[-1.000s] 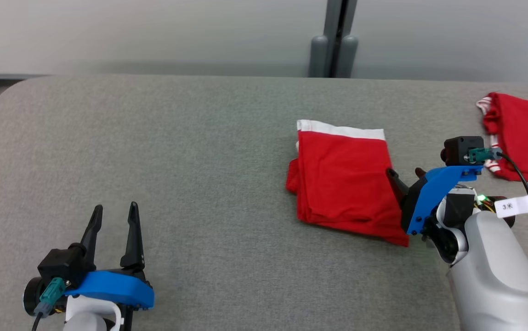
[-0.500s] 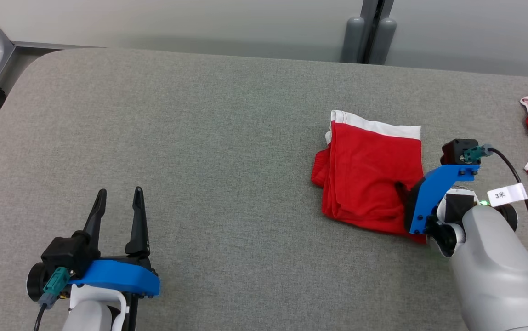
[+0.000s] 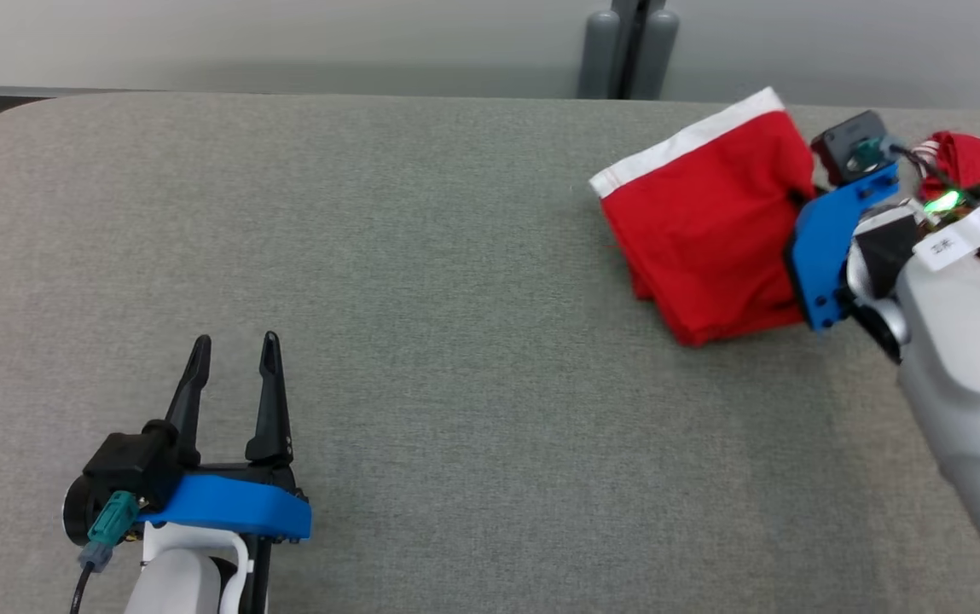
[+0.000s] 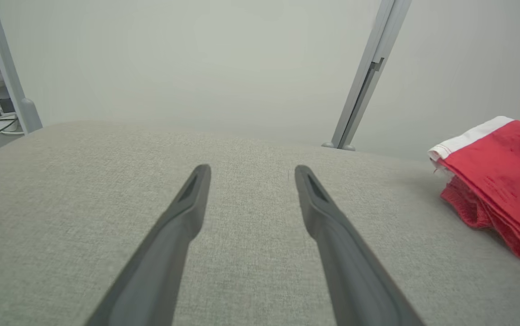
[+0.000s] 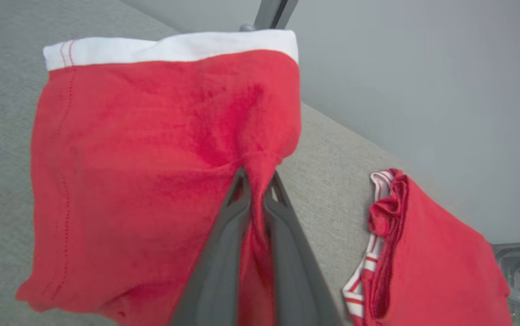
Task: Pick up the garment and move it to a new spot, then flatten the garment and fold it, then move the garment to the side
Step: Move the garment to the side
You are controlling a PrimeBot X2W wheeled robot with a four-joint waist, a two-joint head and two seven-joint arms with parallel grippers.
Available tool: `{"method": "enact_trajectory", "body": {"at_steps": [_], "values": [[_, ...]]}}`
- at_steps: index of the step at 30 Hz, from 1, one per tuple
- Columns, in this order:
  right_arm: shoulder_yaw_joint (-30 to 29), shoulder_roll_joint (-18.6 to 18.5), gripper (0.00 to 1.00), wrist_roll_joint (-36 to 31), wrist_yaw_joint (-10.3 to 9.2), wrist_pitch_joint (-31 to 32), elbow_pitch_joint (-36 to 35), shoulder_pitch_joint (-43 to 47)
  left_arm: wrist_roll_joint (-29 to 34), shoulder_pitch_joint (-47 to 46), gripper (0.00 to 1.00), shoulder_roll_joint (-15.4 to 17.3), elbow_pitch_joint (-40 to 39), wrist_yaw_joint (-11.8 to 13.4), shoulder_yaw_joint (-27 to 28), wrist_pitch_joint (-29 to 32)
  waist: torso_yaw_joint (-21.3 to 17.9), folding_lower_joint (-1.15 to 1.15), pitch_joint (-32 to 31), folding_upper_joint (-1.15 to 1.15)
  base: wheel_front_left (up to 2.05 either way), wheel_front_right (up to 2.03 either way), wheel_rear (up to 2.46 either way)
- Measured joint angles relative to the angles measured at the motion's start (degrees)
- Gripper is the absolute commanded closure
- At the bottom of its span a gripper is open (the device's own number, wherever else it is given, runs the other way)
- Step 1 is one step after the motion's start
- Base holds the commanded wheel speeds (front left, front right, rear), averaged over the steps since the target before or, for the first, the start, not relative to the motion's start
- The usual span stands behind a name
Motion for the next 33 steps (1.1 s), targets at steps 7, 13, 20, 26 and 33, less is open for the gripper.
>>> {"method": "enact_trajectory", "body": {"at_steps": [7,13,20,26,33], "values": [[5.3,-9.2,1.0,5.6,0.0,2.7,-5.0,-6.5,0.1,-2.3,0.0,-0.9,-3.2,-0.1,-0.6,0.0,-4.4,0.02,4.4,0.01,0.0,0.0,0.0],[3.9,-17.2,1.0,7.5,-0.01,3.5,-9.1,-8.5,1.1,-5.0,0.0,-0.7,-4.9,-0.2,-0.9,0.0,-7.3,0.01,9.1,0.01,0.0,0.0,0.0],[-1.9,-23.5,1.0,4.7,0.0,1.1,-11.3,-7.0,1.2,-8.0,0.0,0.0,-5.5,-0.3,-2.3,0.0,-7.8,0.01,13.4,0.01,0.0,0.0,0.0],[-10.5,-27.1,1.0,-1.7,0.0,-1.9,-11.9,-4.8,1.2,-10.3,0.0,0.8,-6.2,-0.3,-4.0,0.0,-6.4,0.0,16.5,0.01,0.0,0.0,0.0],[-22.0,-24.5,0.0,-8.2,0.0,-3.9,-12.3,-0.5,1.0,-12.0,0.0,1.7,-6.1,-0.4,-5.2,0.0,-4.3,0.01,19.1,0.01,0.0,0.0,0.0]]}}
